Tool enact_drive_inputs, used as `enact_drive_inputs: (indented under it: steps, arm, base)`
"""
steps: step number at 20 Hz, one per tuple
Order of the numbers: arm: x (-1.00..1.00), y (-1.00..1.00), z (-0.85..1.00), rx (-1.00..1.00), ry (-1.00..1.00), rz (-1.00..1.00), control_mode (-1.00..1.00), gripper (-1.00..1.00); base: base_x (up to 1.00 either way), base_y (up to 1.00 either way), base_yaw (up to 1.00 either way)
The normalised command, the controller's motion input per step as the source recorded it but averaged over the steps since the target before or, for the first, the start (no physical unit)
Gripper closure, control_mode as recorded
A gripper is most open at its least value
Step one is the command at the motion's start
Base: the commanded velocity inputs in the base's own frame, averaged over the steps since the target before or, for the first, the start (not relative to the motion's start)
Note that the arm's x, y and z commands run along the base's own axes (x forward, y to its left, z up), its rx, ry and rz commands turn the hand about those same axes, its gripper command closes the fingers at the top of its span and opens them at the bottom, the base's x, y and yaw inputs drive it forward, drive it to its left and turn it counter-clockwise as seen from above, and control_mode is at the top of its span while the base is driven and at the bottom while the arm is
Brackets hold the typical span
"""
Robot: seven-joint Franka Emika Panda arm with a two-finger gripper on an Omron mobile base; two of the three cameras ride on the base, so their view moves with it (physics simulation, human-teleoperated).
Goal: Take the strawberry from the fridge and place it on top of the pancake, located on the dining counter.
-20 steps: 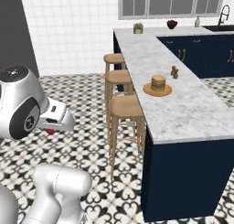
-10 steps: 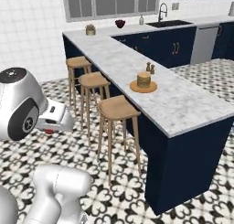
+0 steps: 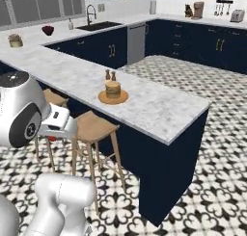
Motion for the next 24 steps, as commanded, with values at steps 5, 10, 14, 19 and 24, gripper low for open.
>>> enact_drive_inputs:
  steps: [5, 10, 14, 19, 24]
  arm:
    - [0.00, 0.00, 0.00, 0.00, 0.00, 0.00, 1.00, 1.00]
    - [0.00, 0.00, 0.00, 0.00, 0.00, 0.00, 1.00, 1.00]
    - [0.00, 0.00, 0.00, 0.00, 0.00, 0.00, 1.00, 1.00]
    - [0.00, 0.00, 0.00, 0.00, 0.00, 0.00, 1.00, 1.00]
    - [0.00, 0.00, 0.00, 0.00, 0.00, 0.00, 1.00, 1.00]
  base:
    - [0.53, 0.81, -0.65]
    - [0.34, 0.97, -0.54]
    - [0.28, 0.77, -0.26]
    - [0.40, 0.61, -0.20]
    - [0.46, 0.37, -0.38]
